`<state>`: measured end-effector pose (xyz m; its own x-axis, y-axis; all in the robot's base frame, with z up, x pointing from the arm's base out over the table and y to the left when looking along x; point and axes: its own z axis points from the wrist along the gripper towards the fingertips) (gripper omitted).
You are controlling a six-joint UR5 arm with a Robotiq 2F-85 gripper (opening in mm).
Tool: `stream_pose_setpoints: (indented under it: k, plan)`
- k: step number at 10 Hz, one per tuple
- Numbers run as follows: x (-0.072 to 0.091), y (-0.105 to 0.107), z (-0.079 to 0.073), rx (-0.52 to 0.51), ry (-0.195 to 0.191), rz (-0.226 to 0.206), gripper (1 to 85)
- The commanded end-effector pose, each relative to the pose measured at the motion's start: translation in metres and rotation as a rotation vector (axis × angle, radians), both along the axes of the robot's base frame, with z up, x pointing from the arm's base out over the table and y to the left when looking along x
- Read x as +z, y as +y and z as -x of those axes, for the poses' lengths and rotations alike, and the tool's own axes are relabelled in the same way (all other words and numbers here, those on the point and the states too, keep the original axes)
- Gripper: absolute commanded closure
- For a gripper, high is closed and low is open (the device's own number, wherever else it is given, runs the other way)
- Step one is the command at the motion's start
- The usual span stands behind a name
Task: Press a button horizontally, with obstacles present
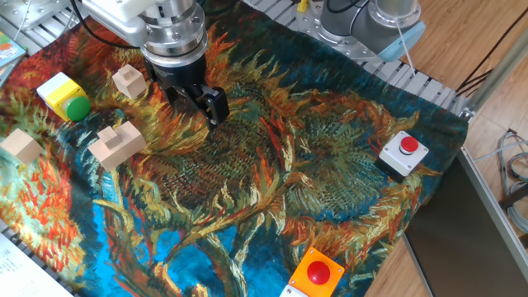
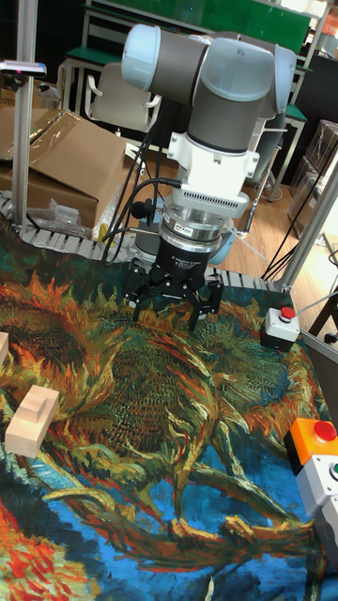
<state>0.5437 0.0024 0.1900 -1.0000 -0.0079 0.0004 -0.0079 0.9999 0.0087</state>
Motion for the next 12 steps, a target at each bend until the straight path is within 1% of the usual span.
stream_pose_setpoints:
  k: [1,2,3,4,5,6,7,8,9,10,11,12]
  plan:
    - [0.005,-0.002,-0.049,0.086,-0.189,0.026,84.3]
    - [0.005,-0.001,-0.051,0.072,-0.199,0.018,84.3]
    - [0.005,-0.004,-0.053,0.057,-0.205,0.032,82.7]
    - [0.006,-0.004,-0.055,0.067,-0.214,0.031,65.7]
    - [0.006,-0.002,-0.055,0.073,-0.214,0.026,49.7]
    - [0.006,-0.001,-0.056,0.074,-0.219,0.02,41.3]
    - [0.006,0.001,-0.056,0.077,-0.218,0.013,39.0]
    - [0.006,0.003,-0.056,0.078,-0.216,0.004,38.7]
    - [0.006,0.002,-0.057,0.091,-0.222,0.01,48.0]
    - [0.006,-0.006,-0.056,0.097,-0.218,0.042,62.3]
    - [0.006,-0.008,-0.056,0.096,-0.216,0.048,82.3]
    - [0.006,-0.007,-0.057,0.099,-0.219,0.046,84.3]
